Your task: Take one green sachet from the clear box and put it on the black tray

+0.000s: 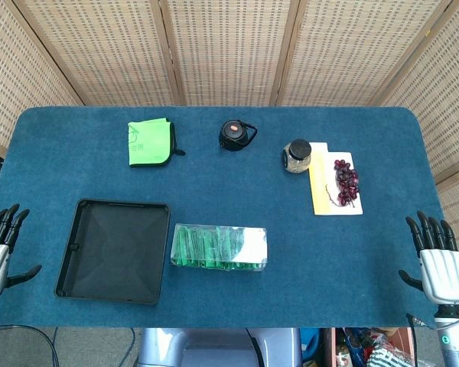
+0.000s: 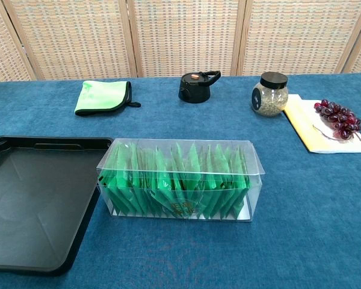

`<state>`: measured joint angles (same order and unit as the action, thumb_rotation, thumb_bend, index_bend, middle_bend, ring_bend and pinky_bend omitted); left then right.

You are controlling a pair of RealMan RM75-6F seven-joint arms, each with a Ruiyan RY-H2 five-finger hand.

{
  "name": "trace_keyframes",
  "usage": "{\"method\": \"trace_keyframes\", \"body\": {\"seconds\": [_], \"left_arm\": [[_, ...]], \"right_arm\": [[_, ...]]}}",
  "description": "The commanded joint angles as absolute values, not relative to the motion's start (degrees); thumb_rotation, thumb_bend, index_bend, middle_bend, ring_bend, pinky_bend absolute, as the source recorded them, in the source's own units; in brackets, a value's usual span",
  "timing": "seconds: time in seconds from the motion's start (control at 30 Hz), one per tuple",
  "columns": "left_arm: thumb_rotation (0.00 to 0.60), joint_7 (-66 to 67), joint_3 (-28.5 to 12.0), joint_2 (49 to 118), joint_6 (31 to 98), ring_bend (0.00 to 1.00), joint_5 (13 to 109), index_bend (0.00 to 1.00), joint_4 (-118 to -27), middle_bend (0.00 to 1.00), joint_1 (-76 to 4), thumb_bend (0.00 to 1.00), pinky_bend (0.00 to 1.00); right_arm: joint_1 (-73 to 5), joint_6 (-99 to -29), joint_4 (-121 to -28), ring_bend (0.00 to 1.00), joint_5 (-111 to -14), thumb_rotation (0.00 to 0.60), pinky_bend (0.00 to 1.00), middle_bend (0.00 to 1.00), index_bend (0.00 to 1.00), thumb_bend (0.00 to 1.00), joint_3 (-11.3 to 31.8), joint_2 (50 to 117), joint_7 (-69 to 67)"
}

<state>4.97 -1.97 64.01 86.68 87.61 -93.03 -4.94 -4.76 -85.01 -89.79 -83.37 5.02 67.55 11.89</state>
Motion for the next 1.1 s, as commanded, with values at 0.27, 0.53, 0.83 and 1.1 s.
{"method": "trace_keyframes", "body": {"seconds": [0.27,0.53,0.83,1.1], "left_arm": [[0.600,4.4,-1.4,63.9,86.9,0.00,88.7,0.00,-93.0,0.00,-4.8,0.04,0.00],[0.600,1.0,-0.6,64.1,82.3,0.00,92.8,0.00,-92.7,0.00,-8.8,0.04,0.00],[0.600,-2.8,-1.6,64.3,73.2,0.00,99.8,0.00,-95.3,0.00,-19.0,0.04,0.00],[0.600,-5.2,-3.3,64.2,63.1,0.00,104.1,0.00,-98.9,0.00,-30.0,0.04,0.00]], "right_arm": [[-4.5,-85.5,-89.9,0.00,-83.5,0.600,0.00,0.00,0.00,0.00,5.1,67.0,10.6],[-5.0,-84.5,-89.9,0.00,-82.9,0.600,0.00,0.00,0.00,0.00,5.4,66.7,10.1],[-5.8,-82.3,-89.6,0.00,-80.6,0.600,0.00,0.00,0.00,0.00,6.2,66.3,9.0],[-6.6,-80.0,-88.3,0.00,-77.1,0.600,0.00,0.00,0.00,0.00,7.3,66.5,9.1]]}}
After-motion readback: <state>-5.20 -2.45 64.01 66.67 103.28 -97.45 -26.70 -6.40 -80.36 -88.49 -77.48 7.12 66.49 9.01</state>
